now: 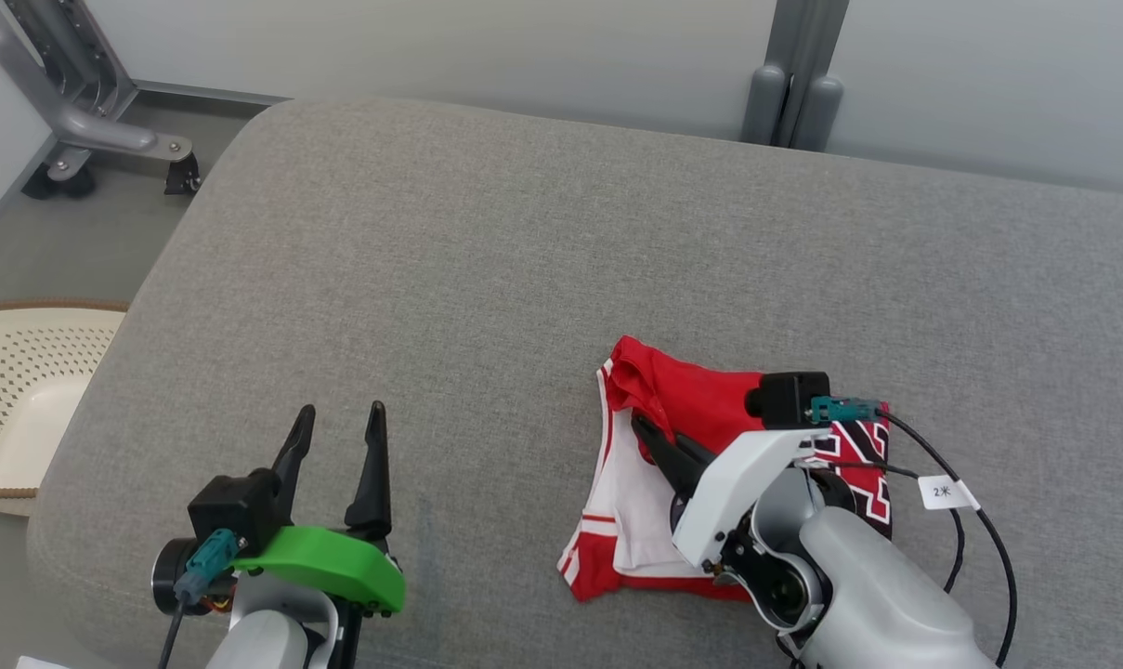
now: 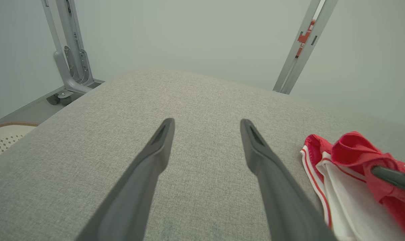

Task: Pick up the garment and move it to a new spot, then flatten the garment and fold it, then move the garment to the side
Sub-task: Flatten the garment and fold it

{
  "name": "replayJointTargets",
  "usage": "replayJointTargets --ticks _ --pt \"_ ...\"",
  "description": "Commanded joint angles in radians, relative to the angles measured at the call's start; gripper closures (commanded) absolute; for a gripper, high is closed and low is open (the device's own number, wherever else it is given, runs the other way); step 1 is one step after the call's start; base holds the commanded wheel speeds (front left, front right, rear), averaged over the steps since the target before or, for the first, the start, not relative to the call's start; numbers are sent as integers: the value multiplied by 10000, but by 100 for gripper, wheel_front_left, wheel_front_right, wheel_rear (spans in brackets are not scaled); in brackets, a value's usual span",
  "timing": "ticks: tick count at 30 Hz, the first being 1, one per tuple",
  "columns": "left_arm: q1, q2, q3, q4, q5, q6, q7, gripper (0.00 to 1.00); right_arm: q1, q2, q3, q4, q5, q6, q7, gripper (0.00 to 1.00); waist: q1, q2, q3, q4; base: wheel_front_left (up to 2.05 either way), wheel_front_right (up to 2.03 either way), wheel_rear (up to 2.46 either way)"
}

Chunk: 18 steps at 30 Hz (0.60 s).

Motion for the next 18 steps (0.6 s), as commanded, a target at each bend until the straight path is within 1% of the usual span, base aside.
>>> replayJointTargets --ticks 1,2,3,7,11,14,16,18 --pt "-178 -42 43 36 73 -51 2 0 -235 -22 177 201 192 4 -193 54 0 0 20 10 0 0 0" --pt "-177 -50 59 47 80 -62 1 0 -323 -20 315 305 354 6 -302 19 0 0 20 0 0 0 0" --pt "-167 -61 73 59 93 -72 2 0 -415 -19 482 403 496 4 -423 0 0 0 17 -24 0 0 0" --pt "-116 -127 110 97 145 -102 1 0 -694 -29 1049 497 853 4 -858 0 0 0 -1 -205 0 0 0" --pt "-57 -177 145 112 189 -124 2 0 -770 -29 1315 166 1040 4 -1313 0 0 0 -12 -455 0 0 0" --pt "-12 -218 169 107 210 -142 2 0 -808 -38 1102 60 749 4 -1709 0 0 0 -29 -645 0 0 0" --pt "29 -233 185 106 248 -152 2 0 -830 -57 772 88 242 4 -2032 0 0 0 -52 -793 0 0 0" --pt "47 -257 186 110 273 -177 1 0 -790 -223 417 159 -370 4 -2277 0 0 0 -71 -901 0 0 0"
